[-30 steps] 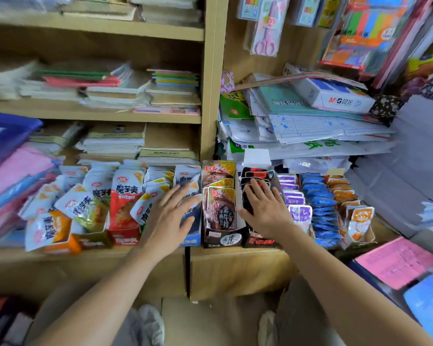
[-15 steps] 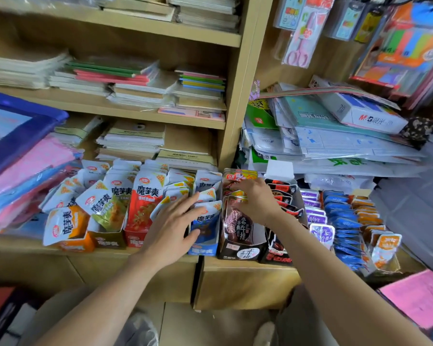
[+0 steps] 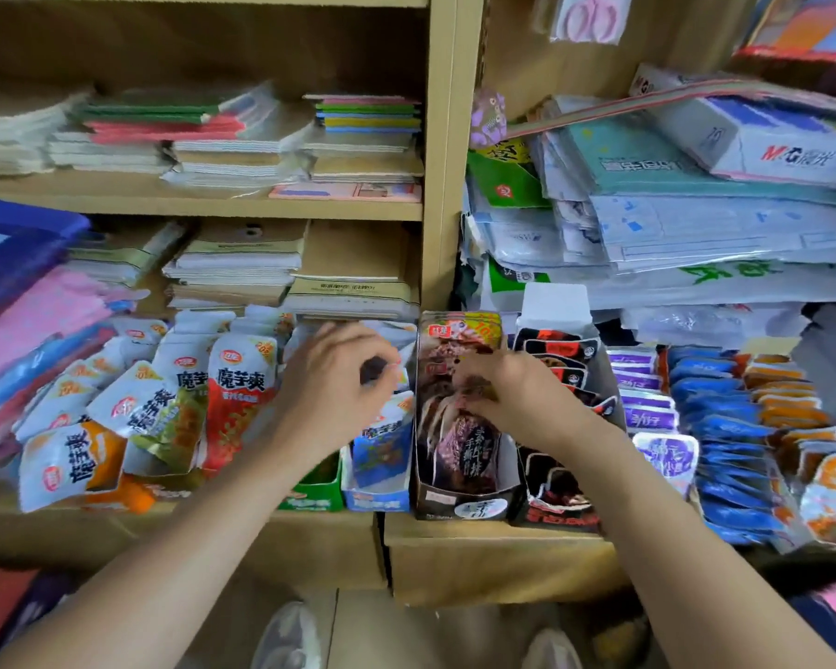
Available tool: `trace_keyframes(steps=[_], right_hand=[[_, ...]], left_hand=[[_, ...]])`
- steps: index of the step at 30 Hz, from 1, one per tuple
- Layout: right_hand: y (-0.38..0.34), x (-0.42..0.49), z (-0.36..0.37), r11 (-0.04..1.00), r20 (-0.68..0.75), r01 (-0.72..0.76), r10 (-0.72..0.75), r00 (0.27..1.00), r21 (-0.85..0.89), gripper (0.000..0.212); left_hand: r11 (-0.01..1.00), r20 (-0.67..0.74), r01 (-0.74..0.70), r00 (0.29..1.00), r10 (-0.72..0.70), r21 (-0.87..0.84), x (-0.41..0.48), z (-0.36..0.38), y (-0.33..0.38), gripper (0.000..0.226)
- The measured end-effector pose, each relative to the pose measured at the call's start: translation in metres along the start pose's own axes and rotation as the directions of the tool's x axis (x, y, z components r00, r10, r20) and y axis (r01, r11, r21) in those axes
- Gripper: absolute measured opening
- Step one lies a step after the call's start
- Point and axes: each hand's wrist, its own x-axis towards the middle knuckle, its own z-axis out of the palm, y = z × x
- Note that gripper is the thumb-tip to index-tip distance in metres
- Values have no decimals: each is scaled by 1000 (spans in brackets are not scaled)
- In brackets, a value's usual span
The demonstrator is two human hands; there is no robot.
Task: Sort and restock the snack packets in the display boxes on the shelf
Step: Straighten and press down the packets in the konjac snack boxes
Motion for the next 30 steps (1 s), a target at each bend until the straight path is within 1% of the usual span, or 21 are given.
trace_keyframes(steps=[2, 4, 5, 8, 10, 12, 14, 17, 19, 22, 24, 25, 26, 28, 30], right_hand=[[1, -3, -1, 1000, 5, 18, -18, 1000, 13, 15], [-1, -7, -5, 999, -8, 41, -40, 999, 35, 13], [-3, -10, -7, 998, -12, 51, -50, 999, 43, 12], [-12, -24, -16, 995, -25, 69, -67, 997, 67, 12], [-14, -35, -17, 994, -41, 72, -69, 997, 82, 13], [-15, -43, -18, 994, -52, 76, -72, 996, 74, 14], [-15, -49, -19, 996, -54, 74, -71, 996, 56, 15], [-14, -51, -19, 999, -56, 41, -39, 998, 31, 16], [-11, -51, -18, 999, -56, 22, -20, 998, 27, 16], [-9, -48, -14, 1000, -84, -12, 14, 996, 25, 15], [-8, -43, -12, 999, -91, -18, 21, 996, 29, 13], [-7, -41, -12, 999, -93, -17, 20, 995, 36, 12], [-6, -38, -11, 999, -97, -12, 16, 995, 41, 11], [-2, -31, -9, 1000, -131, -7, 10, 991, 30, 7], [1, -24, -5, 1000, -176, -9, 7, 984, -6, 5]], left_hand=[[997, 17, -12, 1000, 14, -72, 19, 12, 4, 8], [995, 64, -34, 997, 40, -89, 32, 23, 3, 11], [997, 86, -61, 994, 66, -57, 37, 27, 2, 14], [973, 161, -194, 972, 173, 122, 51, 32, 4, 18], [960, 240, -221, 955, 176, 174, 60, 37, 7, 24], [953, 302, -217, 942, 147, 212, 65, 43, 9, 31], [948, 324, -207, 938, 123, 241, 65, 48, 13, 36], [946, 323, -202, 939, 114, 253, 61, 51, 22, 17], [954, 271, -189, 955, 124, 231, 60, 51, 22, 12], [958, 70, -189, 981, 178, 213, 63, 52, 16, 8], [966, -78, -174, 978, 192, 193, 65, 53, 13, 3], [970, -121, -168, 974, 191, 179, 65, 54, 13, 2], [972, -143, -169, 971, 193, 164, 65, 55, 13, 3], [981, -122, -165, 977, 177, 97, 63, 58, 12, 11], [994, -86, -100, 992, 96, -37, 63, 58, 9, 14]])
